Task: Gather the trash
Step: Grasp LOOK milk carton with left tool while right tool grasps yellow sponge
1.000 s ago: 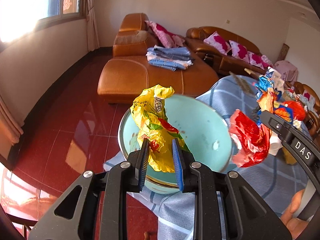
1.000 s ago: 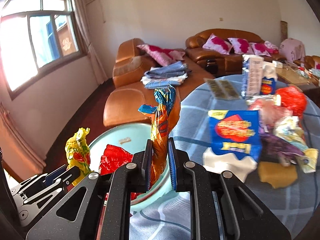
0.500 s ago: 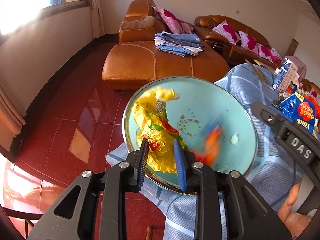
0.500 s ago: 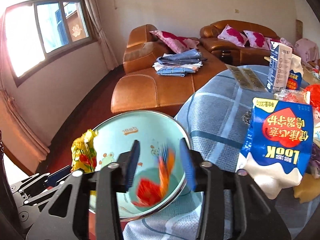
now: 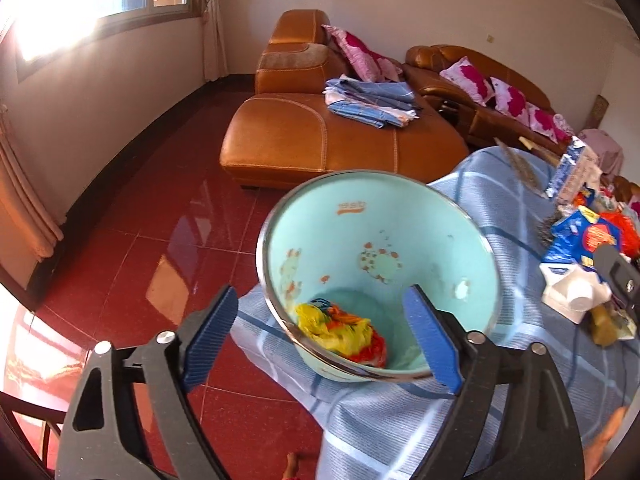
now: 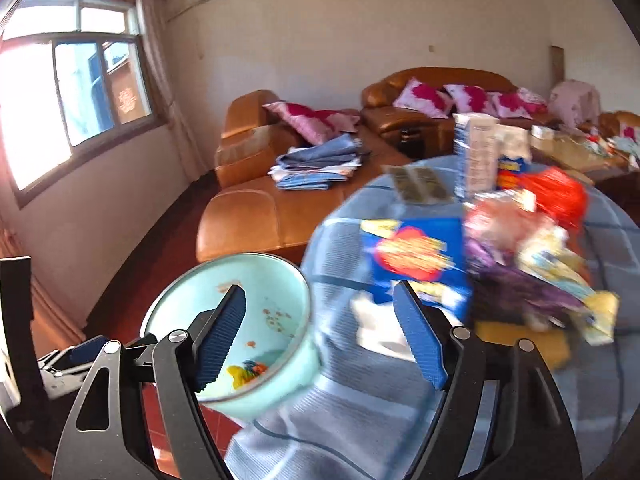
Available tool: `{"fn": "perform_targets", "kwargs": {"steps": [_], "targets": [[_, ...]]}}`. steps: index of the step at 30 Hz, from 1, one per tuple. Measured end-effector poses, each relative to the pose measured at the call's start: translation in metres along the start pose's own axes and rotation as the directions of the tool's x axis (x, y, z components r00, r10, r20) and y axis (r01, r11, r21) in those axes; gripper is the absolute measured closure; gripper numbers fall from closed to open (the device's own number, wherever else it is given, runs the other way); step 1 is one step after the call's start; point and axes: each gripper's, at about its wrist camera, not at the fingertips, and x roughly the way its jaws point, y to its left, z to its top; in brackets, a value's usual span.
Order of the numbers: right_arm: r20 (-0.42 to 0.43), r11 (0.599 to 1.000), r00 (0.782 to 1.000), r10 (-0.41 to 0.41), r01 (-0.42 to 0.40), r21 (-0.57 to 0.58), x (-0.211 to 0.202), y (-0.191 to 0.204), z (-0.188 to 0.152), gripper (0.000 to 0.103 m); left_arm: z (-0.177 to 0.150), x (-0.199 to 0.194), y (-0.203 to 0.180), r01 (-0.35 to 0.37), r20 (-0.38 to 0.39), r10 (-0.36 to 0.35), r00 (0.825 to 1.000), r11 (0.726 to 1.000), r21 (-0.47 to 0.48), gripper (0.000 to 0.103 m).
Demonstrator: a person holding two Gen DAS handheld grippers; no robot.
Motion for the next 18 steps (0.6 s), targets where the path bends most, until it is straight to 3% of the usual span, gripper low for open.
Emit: {"fn": "perform_targets", "kwargs": {"steps": [13, 18], "targets": [[0.009, 0.968, 0.98, -0.199, 0.195, 0.158, -0.068, -0.097, -0.031, 0.027, -0.025, -0.035, -0.069, 0.127, 0.001, -0.128, 0.992, 0.985, 0.114, 0.015], [-0.023, 0.952, 0.973, -0.23, 0.23, 0.201, -0.079, -0.123, -0.047, 0.027, -0.038, -0.039, -0.09, 0.164, -0.013, -0.164, 0.986, 0.976, 0.145, 0.014]]}}
